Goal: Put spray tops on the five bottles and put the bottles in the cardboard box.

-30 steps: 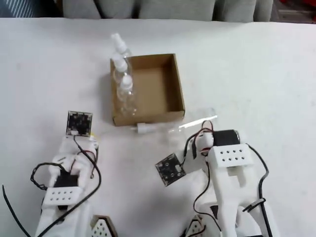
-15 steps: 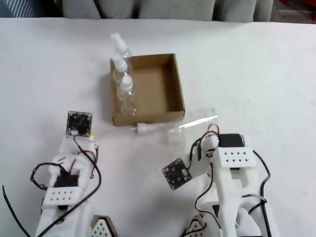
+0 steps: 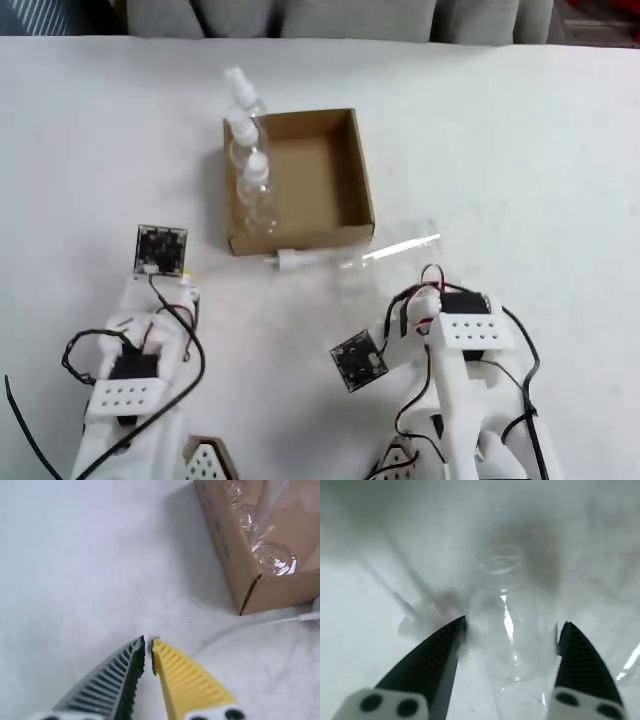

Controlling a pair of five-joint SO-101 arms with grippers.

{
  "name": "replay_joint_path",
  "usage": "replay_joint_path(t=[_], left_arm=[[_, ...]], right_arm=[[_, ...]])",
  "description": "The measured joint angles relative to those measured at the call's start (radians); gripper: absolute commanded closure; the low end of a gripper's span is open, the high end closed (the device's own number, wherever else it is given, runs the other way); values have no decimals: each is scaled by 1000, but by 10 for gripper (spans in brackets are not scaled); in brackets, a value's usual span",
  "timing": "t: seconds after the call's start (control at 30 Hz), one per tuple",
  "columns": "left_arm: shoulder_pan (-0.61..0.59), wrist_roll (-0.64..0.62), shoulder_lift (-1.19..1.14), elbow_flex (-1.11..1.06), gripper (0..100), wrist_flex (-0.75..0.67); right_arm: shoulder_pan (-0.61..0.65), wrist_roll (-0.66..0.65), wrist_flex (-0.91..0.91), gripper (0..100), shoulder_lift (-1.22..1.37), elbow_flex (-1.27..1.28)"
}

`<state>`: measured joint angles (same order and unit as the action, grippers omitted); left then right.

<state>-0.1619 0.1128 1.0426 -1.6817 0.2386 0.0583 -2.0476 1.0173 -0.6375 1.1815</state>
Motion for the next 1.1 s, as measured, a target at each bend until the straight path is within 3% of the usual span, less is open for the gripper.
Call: replay_joint_path(t=[0.17,0.27,0.4,0.63,0.93,1.1], left_arm=[[0,0,0,0,965,0],[0,0,0,0,965,0],[0,0,0,0,965,0],[0,0,0,0,965,0],[0,0,0,0,965,0],[0,0,0,0,965,0]], right_arm=[[0,2,-20,978,0,3],[-11,9,-20,975,-6,3],[-37,123,-43,974,-6,0],[-98,526,-127,974,-5,-55],[-187,1206,-127,974,-5,-137],[-218,1458,-124,971,-5,-137]])
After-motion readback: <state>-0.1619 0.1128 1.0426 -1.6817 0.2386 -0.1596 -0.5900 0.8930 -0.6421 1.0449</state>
